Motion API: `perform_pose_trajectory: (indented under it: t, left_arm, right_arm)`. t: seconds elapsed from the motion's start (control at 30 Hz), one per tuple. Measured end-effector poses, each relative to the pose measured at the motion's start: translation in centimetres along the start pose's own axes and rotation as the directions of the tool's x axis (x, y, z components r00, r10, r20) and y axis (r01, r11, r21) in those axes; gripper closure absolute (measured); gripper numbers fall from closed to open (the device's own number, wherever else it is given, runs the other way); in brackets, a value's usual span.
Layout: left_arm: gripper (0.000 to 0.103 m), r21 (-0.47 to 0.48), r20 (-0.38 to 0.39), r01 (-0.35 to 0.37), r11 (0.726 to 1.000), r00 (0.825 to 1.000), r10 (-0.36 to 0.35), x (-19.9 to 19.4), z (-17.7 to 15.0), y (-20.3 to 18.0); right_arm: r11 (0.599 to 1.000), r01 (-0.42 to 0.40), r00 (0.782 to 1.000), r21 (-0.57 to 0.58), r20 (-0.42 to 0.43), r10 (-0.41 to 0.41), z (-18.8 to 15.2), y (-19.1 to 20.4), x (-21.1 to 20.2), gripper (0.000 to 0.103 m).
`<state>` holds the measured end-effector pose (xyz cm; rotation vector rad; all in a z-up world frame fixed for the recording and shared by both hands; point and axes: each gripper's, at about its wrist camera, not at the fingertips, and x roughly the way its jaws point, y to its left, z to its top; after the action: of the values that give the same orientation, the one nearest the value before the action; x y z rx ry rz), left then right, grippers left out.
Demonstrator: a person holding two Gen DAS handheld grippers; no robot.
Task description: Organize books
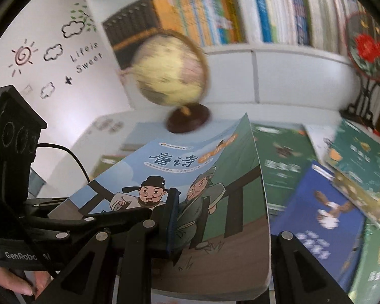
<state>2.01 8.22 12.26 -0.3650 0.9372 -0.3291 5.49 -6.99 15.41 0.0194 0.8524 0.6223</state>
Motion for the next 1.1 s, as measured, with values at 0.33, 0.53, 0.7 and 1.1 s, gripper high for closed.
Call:
perform_pose_trajectory:
  t: [0.33, 0.53, 0.7, 1.1]
  left_arm:
    - [0.068, -0.027, 0.014, -0.058, 0.998, 0.998, 0.058, -8.5, -0.4, 11.4]
    - [0.068, -0.080, 0.006, -0.017, 0.997, 1.000, 0.017, -8.8, -0.7, 17.7]
    - [0.068, -0.108, -0.010, 0.015, 0.994, 1.000, -0.016, -6.9, -0.8, 21.2]
    - [0.064, -0.228, -0.074, 0.056, 0.972, 0.994, -0.075, -4.2, -3.7, 25.5]
  right_arm:
    - [0.998, -0.054, 0.998, 0.023, 0.026, 0.054, 0.5, 14.0, 5.2, 0.078]
    - [0.998, -0.044, 0.999, 0.045, -0.011, 0.044, 0.1, 18.5, 9.7, 0.078]
    - [0.997, -0.013, 0.999, 0.081, -0.051, 0.017, -0.1, 19.2, 13.6, 0.078]
    - [0.981, -0.037, 0.981, 0.191, -0.178, 0.071, -1.8, 18.1, 18.0, 0.074]
